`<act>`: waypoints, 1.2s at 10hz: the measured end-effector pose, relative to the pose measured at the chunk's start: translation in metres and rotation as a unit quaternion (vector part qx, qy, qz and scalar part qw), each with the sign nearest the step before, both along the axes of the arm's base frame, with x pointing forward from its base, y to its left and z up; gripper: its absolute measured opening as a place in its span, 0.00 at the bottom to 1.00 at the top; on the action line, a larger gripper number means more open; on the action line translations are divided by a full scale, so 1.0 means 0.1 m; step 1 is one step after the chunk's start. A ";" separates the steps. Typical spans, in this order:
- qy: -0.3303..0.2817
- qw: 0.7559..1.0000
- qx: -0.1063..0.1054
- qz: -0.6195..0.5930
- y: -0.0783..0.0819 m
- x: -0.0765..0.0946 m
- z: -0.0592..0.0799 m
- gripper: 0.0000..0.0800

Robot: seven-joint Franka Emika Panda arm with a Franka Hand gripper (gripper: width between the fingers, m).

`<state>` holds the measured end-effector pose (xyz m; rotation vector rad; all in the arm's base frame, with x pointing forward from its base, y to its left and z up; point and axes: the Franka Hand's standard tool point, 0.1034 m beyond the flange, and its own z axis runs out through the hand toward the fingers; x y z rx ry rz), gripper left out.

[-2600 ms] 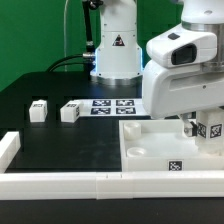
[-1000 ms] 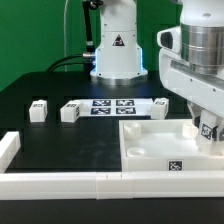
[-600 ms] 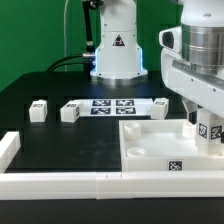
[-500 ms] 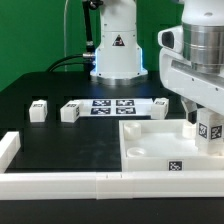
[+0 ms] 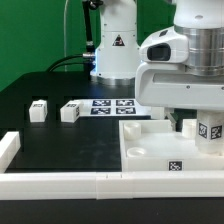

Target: Assemble one leg

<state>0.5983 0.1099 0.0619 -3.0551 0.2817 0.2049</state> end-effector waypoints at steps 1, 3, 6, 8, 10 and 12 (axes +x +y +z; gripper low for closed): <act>-0.002 0.998 0.008 0.058 0.02 -0.04 -0.01 0.81; -0.011 0.989 0.020 0.143 0.07 -0.13 0.02 0.81; -0.017 0.971 0.030 0.237 0.09 -0.15 0.03 0.81; -0.016 0.973 0.029 0.229 0.08 -0.15 0.02 0.70; -0.016 0.973 0.029 0.228 0.08 -0.15 0.02 0.53; -0.015 0.975 0.027 0.221 0.07 -0.15 0.01 0.36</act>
Offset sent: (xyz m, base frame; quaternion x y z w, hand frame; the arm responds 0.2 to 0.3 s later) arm -0.0169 0.0132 0.0095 -0.0021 0.0020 -0.1555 0.9878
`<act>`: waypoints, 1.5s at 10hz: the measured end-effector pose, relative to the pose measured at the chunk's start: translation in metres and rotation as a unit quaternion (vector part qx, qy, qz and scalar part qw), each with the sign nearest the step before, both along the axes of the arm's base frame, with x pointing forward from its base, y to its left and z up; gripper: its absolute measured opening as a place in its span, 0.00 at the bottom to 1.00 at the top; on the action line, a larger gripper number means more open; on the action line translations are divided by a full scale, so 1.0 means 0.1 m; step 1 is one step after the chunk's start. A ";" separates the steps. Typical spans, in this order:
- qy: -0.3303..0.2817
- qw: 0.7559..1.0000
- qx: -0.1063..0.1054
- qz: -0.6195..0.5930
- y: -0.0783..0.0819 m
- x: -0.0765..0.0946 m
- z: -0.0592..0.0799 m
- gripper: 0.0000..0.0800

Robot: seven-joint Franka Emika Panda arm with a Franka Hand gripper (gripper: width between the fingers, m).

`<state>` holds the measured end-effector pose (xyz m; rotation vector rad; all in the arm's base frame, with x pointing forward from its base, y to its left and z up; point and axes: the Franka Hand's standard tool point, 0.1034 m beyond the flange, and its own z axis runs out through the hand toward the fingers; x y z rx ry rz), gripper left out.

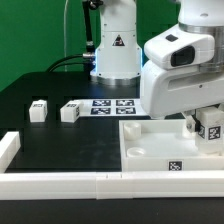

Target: Assemble one leg

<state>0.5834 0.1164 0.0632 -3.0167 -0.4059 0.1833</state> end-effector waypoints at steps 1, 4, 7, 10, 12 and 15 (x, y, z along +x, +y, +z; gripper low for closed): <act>0.001 1.000 -0.001 -0.010 0.00 0.00 0.00 0.36; -0.015 0.992 -0.012 -0.128 0.02 0.04 0.00 0.36; -0.001 0.948 -0.032 -0.318 0.09 0.01 0.01 0.36; 0.018 0.866 -0.049 -0.498 0.15 0.00 0.01 0.36; 0.027 0.829 -0.052 -0.557 0.16 -0.01 -0.01 0.36; 0.037 0.782 -0.054 -0.620 0.18 -0.01 -0.01 0.49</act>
Offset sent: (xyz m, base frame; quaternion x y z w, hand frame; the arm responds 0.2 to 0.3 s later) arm -0.0027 -0.0126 0.0023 -0.0499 0.0780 0.2674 0.9591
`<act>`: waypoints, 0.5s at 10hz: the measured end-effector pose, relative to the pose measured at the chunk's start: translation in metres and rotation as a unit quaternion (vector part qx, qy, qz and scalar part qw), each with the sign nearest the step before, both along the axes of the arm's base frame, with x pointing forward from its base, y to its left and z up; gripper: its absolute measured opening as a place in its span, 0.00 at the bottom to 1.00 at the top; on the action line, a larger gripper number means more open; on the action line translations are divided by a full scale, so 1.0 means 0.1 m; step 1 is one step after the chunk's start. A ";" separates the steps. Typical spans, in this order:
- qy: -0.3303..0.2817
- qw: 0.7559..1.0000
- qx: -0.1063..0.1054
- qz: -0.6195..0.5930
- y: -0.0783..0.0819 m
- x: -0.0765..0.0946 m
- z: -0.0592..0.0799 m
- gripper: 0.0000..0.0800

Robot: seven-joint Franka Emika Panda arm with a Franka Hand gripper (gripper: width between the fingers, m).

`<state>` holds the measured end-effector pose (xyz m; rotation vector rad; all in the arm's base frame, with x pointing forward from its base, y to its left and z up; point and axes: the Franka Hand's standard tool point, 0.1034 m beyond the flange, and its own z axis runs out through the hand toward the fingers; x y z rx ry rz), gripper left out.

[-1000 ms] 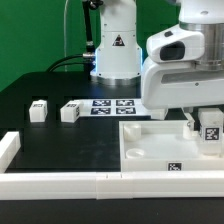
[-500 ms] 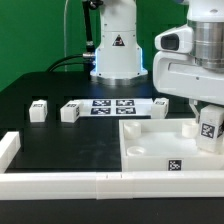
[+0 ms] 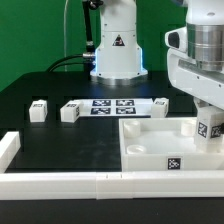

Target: Assemble one leg

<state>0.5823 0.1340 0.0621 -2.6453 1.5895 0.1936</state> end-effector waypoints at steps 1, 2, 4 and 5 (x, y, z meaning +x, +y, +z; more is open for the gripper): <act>-0.002 1.000 0.002 0.020 0.00 0.00 0.00 0.66; -0.003 0.999 0.003 0.033 0.00 0.00 0.00 0.66; -0.017 0.987 0.012 0.159 0.00 -0.01 0.00 0.80; -0.024 0.975 0.017 0.220 0.00 0.00 0.01 0.80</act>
Offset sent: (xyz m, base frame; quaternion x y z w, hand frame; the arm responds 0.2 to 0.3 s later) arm -0.0063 0.0020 0.0031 0.0034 0.0047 -0.2986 0.9544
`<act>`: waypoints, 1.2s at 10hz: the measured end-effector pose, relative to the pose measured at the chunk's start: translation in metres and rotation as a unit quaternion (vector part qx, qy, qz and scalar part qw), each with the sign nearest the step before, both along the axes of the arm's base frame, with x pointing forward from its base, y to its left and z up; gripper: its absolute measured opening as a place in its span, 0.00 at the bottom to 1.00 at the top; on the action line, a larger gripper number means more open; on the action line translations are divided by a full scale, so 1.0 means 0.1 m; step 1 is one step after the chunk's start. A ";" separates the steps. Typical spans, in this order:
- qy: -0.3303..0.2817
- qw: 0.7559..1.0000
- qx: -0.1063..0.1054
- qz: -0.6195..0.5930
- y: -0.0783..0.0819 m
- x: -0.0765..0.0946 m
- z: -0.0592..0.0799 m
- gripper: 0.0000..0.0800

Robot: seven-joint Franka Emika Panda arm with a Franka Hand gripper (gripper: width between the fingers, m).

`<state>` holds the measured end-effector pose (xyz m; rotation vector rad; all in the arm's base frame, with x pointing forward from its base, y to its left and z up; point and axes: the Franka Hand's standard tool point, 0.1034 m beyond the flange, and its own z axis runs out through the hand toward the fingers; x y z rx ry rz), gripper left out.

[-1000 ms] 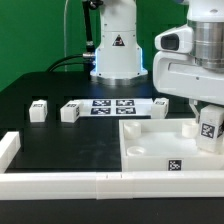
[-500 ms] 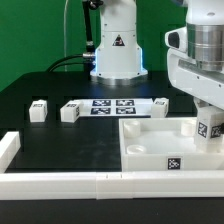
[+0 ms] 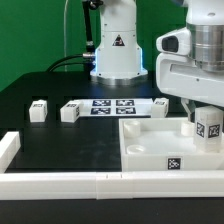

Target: Assemble one leg

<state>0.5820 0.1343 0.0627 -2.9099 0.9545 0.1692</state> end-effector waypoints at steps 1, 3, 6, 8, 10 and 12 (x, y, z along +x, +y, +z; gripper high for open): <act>-0.007 0.998 0.006 0.064 0.00 0.00 0.01 0.81; -0.020 0.983 0.015 0.184 -0.01 0.01 0.01 0.81; -0.038 0.935 0.027 0.352 -0.05 0.03 0.02 0.81; -0.046 0.889 0.030 0.454 -0.11 0.03 0.01 0.81; -0.046 0.888 0.029 0.457 -0.11 0.03 0.01 0.66; -0.046 0.888 0.029 0.457 -0.11 0.03 0.01 0.49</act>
Offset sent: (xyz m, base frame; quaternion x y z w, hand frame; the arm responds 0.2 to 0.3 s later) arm 0.0063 0.0056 0.0048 0.0011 0.0018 -0.3486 0.9373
